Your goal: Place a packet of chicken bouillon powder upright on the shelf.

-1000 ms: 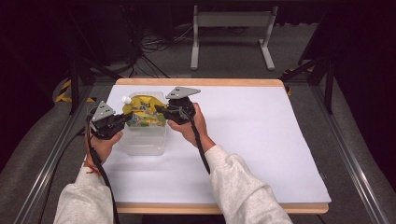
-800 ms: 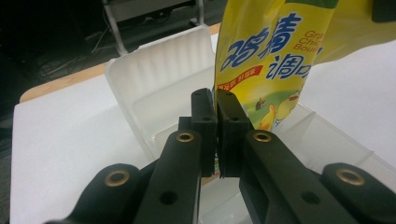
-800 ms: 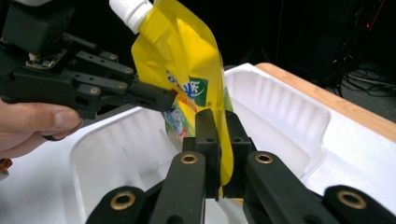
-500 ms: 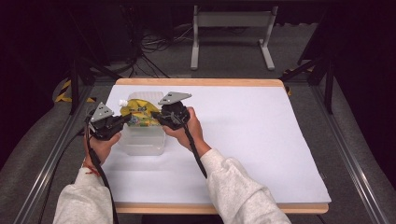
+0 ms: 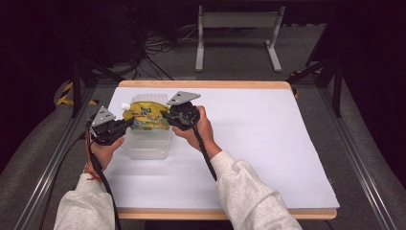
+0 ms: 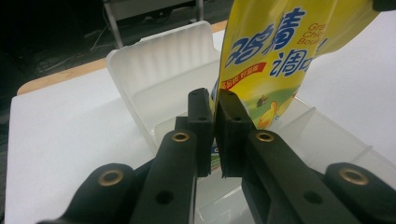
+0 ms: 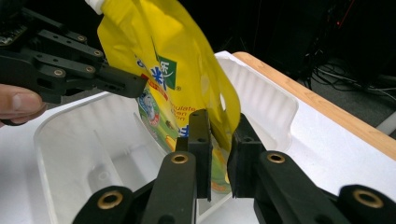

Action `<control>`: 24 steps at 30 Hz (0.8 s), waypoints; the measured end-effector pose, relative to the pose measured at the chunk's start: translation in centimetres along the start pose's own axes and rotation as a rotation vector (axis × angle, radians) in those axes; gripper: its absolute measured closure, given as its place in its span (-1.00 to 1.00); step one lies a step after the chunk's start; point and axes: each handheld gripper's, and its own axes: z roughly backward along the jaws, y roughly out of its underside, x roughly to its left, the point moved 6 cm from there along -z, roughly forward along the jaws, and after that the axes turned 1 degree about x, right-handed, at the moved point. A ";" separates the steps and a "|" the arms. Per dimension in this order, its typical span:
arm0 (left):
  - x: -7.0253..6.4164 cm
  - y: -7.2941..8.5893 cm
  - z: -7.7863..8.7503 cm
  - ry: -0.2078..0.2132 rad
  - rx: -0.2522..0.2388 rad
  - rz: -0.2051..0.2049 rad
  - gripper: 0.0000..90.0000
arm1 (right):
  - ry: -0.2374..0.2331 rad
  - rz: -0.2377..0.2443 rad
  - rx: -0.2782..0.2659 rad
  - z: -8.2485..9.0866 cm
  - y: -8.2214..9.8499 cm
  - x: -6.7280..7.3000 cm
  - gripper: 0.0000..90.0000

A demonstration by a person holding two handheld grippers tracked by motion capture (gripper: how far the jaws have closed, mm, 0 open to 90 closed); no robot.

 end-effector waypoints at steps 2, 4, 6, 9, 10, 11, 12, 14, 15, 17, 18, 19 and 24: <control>-0.1 0.0 0.1 -0.006 0.002 0.000 0.85 | 0.001 -0.001 -0.003 0.1 0.0 -0.1 0.83; -0.1 0.0 0.3 -0.014 -0.001 -0.004 0.84 | -0.010 -0.001 -0.009 0.4 0.1 -0.2 0.83; -0.2 0.0 0.7 -0.022 -0.011 0.005 0.81 | -0.006 0.009 -0.009 0.7 0.2 -0.3 0.83; -0.3 -0.1 1.3 -0.034 -0.030 0.014 0.73 | -0.002 0.005 -0.015 1.1 0.3 -0.6 0.82; -0.5 -0.1 1.5 -0.044 -0.034 0.014 0.65 | -0.004 0.001 -0.021 1.4 0.3 -0.7 0.81; -0.5 -0.1 1.5 -0.044 -0.034 0.014 0.62 | -0.005 0.002 -0.023 1.5 0.4 -0.8 0.78; -0.8 0.0 1.7 -0.058 -0.037 0.013 0.62 | -0.005 0.002 -0.023 1.5 0.4 -0.8 0.78; -1.3 0.0 2.2 -0.079 -0.043 0.006 0.56 | -0.018 0.005 -0.040 2.0 0.5 -1.0 0.78; -1.5 0.0 2.4 -0.082 -0.047 0.005 0.54 | -0.020 0.004 -0.041 2.2 0.6 -1.1 0.78; -1.8 -0.1 2.7 -0.094 -0.054 0.001 0.54 | -0.025 0.001 -0.040 2.5 0.9 -1.2 0.78; -1.9 -0.1 3.0 -0.096 -0.060 0.006 0.54 | -0.025 0.003 -0.041 2.6 0.9 -1.3 0.78; -2.0 -0.1 3.2 -0.095 -0.067 0.008 0.54 | -0.026 0.001 -0.039 2.7 1.0 -1.4 0.79; -2.0 0.2 4.0 -0.100 -0.072 0.012 0.57 | -0.023 0.017 -0.035 3.1 1.2 -1.6 0.84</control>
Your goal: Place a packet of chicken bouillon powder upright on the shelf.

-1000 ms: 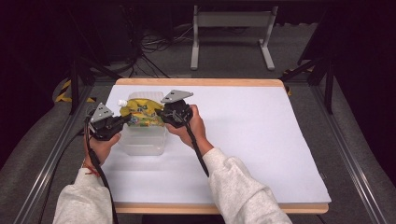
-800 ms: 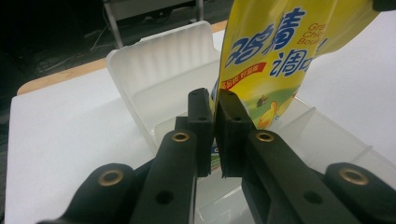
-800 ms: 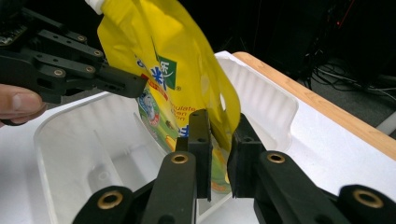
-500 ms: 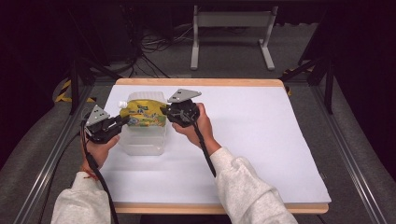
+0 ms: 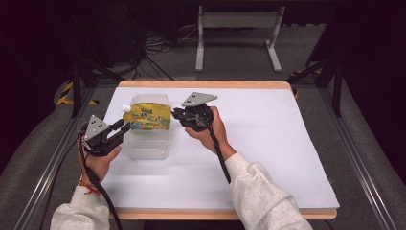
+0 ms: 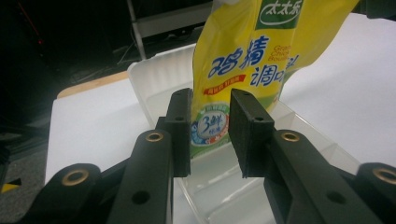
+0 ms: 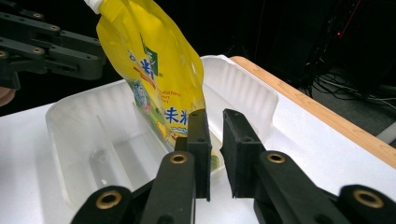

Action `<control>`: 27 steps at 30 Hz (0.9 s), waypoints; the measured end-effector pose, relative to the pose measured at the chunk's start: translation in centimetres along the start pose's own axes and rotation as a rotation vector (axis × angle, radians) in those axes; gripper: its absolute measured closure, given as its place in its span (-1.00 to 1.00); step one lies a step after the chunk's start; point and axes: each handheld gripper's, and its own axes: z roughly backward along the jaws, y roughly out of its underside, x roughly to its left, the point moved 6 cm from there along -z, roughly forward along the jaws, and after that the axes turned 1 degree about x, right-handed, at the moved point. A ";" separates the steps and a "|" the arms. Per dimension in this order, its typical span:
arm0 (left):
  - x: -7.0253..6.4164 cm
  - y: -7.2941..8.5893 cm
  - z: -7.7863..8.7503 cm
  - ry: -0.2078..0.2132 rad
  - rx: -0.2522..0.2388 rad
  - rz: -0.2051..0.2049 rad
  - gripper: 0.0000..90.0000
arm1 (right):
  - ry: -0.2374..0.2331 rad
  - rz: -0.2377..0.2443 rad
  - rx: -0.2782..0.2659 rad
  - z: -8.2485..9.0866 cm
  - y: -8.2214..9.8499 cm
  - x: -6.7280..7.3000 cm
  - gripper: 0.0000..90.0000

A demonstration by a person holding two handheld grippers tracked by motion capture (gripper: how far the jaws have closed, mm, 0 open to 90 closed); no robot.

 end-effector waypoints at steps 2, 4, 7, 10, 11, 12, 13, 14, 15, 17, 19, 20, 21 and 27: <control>0.0 0.3 0.4 0.000 0.003 0.000 0.57 | 0.011 0.001 -0.005 0.5 0.0 -0.3 0.85; -0.1 0.7 0.7 -0.010 -0.001 -0.002 0.57 | 0.011 0.001 -0.003 0.9 0.2 -0.4 0.85; -0.6 1.6 0.8 0.003 0.029 -0.021 0.61 | 0.017 0.020 0.008 1.6 1.0 -0.6 0.85; -1.3 2.1 1.1 0.018 0.043 -0.041 0.61 | 0.027 0.018 0.014 2.5 1.6 -1.3 0.85; -1.7 2.2 1.1 0.021 0.048 -0.052 0.60 | 0.035 0.020 0.017 2.8 1.9 -1.6 0.85; -2.0 2.3 1.0 0.027 0.051 -0.062 0.60 | 0.045 0.022 0.025 3.1 2.2 -2.0 0.85; -2.4 2.3 0.9 0.029 0.057 -0.078 0.58 | 0.053 0.023 0.031 3.4 2.4 -2.3 0.85; -2.7 2.2 0.9 0.034 0.059 -0.087 0.57 | 0.064 0.024 0.040 3.7 2.7 -2.6 0.85; -3.1 2.1 0.8 0.043 0.054 -0.088 0.56 | 0.073 0.023 0.044 4.1 2.9 -2.9 0.85; -3.5 2.0 0.7 0.044 0.054 -0.094 0.53 | 0.078 0.016 0.044 4.4 3.1 -3.2 0.85; -4.0 1.9 0.6 0.048 0.053 -0.111 0.50 | 0.090 0.016 0.048 5.1 3.4 -3.7 0.86; -4.2 1.8 0.5 0.045 0.050 -0.119 0.48 | 0.097 0.021 0.050 5.3 3.5 -3.8 0.86; -4.4 1.7 0.5 0.053 0.046 -0.114 0.46 | 0.100 0.024 0.052 5.6 3.6 -3.9 0.85; -5.3 1.7 0.1 0.069 0.058 -0.133 0.34 | 0.120 0.028 0.065 6.6 4.1 -4.6 0.83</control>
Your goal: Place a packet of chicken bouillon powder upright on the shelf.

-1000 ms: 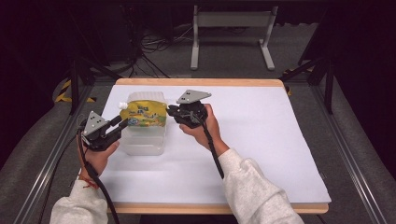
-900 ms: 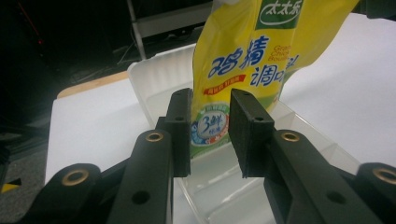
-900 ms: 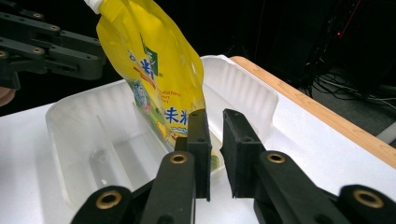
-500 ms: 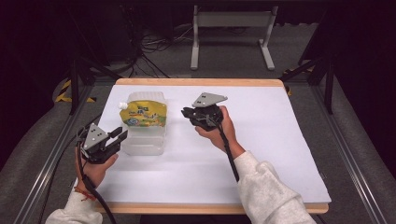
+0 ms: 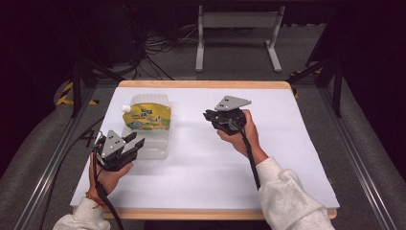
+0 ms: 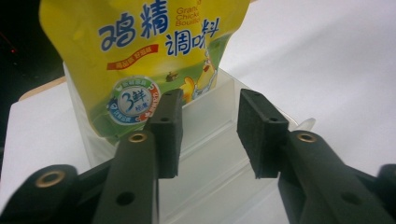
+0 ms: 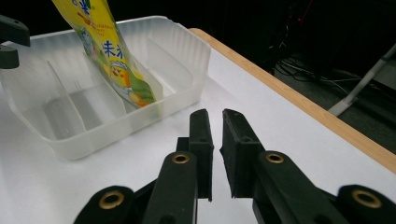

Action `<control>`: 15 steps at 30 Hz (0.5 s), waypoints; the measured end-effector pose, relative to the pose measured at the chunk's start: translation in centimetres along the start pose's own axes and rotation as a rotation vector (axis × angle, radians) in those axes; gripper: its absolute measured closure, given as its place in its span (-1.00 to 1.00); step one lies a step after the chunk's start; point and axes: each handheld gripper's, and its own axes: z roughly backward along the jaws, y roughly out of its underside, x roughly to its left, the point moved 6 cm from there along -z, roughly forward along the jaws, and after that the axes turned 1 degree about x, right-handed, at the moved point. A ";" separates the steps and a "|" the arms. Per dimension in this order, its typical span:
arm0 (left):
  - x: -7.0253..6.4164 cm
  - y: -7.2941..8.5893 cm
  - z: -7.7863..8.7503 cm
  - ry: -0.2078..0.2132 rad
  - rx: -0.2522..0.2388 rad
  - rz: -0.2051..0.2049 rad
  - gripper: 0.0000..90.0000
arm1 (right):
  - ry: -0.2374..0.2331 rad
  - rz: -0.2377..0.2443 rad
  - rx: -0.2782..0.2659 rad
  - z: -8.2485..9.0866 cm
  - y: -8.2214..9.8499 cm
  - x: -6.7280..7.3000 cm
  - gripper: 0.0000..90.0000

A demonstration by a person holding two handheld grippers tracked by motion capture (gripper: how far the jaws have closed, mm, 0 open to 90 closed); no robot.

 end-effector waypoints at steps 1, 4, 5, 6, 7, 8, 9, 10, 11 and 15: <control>0.0 0.0 0.0 0.000 0.000 0.000 0.34 | 0.004 0.003 0.002 0.1 0.1 -0.1 0.83; -0.4 -0.1 -0.1 0.012 0.002 -0.005 0.34 | 0.011 0.010 0.008 0.4 0.3 -0.2 0.82; -0.9 -0.2 -0.3 0.022 0.007 -0.017 0.28 | 0.013 0.014 0.015 0.6 0.5 -0.4 0.80; -0.9 -0.2 -0.3 0.022 0.007 -0.017 0.23 | 0.013 0.014 0.015 0.6 0.5 -0.4 0.80; -1.2 -0.3 -0.3 0.026 0.006 -0.020 0.21 | 0.019 0.026 0.026 0.9 0.7 -0.6 0.78; -1.5 -0.4 -0.3 0.036 0.006 -0.018 0.20 | 0.021 0.030 0.031 1.0 0.8 -0.6 0.77; -1.7 -0.4 -0.4 0.033 0.007 -0.031 0.18 | 0.022 0.039 0.038 1.1 0.9 -0.7 0.75; -1.7 -0.4 -0.4 0.033 0.007 -0.031 0.15 | 0.022 0.039 0.038 1.1 0.9 -0.7 0.75; -1.9 -0.5 -0.4 0.032 0.009 -0.043 0.15 | 0.020 0.050 0.049 1.3 1.1 -0.7 0.74; -2.7 -0.6 -0.3 0.042 -0.004 -0.063 0.07 | 0.017 0.070 0.079 1.8 1.9 -0.9 0.68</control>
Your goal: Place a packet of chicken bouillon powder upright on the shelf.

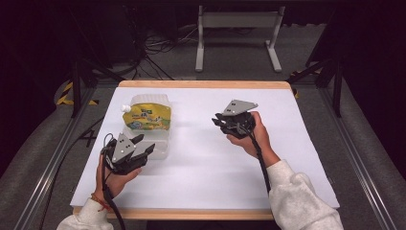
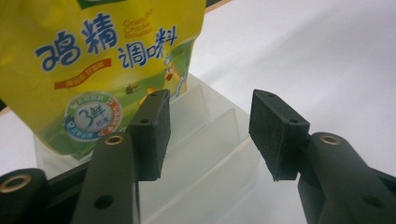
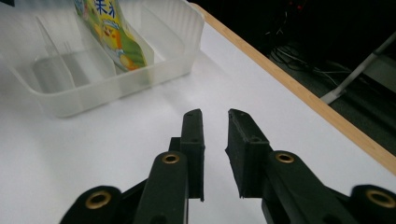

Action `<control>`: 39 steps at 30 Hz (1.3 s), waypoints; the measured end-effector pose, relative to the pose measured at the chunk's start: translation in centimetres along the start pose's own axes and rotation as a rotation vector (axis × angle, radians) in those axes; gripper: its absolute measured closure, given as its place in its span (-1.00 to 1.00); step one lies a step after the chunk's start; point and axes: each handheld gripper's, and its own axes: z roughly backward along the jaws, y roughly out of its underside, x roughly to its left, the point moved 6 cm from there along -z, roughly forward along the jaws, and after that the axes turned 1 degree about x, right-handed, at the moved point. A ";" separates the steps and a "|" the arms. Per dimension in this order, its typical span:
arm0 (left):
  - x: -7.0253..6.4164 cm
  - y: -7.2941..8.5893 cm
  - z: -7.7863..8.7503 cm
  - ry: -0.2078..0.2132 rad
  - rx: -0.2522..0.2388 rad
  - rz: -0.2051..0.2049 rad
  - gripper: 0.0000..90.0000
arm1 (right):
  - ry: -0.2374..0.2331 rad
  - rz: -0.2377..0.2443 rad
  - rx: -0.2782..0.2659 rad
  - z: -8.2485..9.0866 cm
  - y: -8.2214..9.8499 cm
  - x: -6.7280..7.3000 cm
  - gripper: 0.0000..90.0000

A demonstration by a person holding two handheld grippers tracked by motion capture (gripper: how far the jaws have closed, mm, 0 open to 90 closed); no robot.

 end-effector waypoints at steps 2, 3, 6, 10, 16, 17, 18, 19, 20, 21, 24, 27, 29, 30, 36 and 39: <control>-0.5 0.0 -0.1 0.015 0.001 -0.002 0.05 | 0.007 0.006 0.006 0.4 0.5 -0.3 0.66; -0.6 0.0 -0.1 0.019 0.005 -0.008 0.02 | 0.010 0.004 0.012 0.6 0.7 -0.4 0.63; -1.2 0.1 -0.3 0.032 0.011 -0.012 -0.04 | 0.017 0.001 0.022 1.2 1.5 -0.8 0.57; -1.7 0.1 -0.7 0.039 0.019 -0.028 -0.14 | 0.025 0.006 0.050 2.1 2.9 -1.0 0.48; -2.9 0.3 -1.3 0.066 0.038 -0.049 -0.17 | 0.041 0.017 0.073 3.1 4.2 -1.3 0.34; -3.2 0.3 -1.4 0.074 0.041 -0.055 -0.18 | 0.053 0.021 0.076 3.5 4.5 -1.3 0.32; -3.5 0.3 -1.5 0.083 0.044 -0.062 -0.18 | 0.056 0.025 0.077 3.7 4.7 -1.3 0.31; -3.7 0.3 -1.5 0.084 0.048 -0.064 -0.19 | 0.065 0.030 0.078 4.0 4.9 -1.4 0.31; -3.9 0.3 -1.6 0.086 0.049 -0.072 -0.19 | 0.069 0.034 0.079 4.2 5.1 -1.4 0.30; -4.1 0.3 -1.7 0.085 0.052 -0.079 -0.21 | 0.072 0.035 0.080 4.4 5.3 -1.4 0.28; -4.4 0.1 -1.7 0.071 0.043 -0.077 -0.25 | 0.083 0.039 0.091 4.9 6.0 -1.3 0.24; -4.7 0.1 -1.6 0.079 0.041 -0.085 -0.25 | 0.094 0.045 0.101 5.4 6.8 -1.4 0.17; -5.1 0.0 -1.5 0.087 0.035 -0.093 -0.25 | 0.097 0.036 0.106 5.7 7.3 -1.5 0.16; -5.4 -0.1 -1.4 0.091 0.031 -0.093 -0.25 | 0.097 0.033 0.110 5.9 7.5 -1.5 0.14; -6.9 0.0 -1.6 0.139 0.041 -0.119 -0.27 | 0.108 0.012 0.114 6.9 9.0 -1.6 0.08; -7.7 0.1 -1.9 0.166 0.054 -0.134 -0.28 | 0.116 0.009 0.118 7.5 9.7 -1.7 0.05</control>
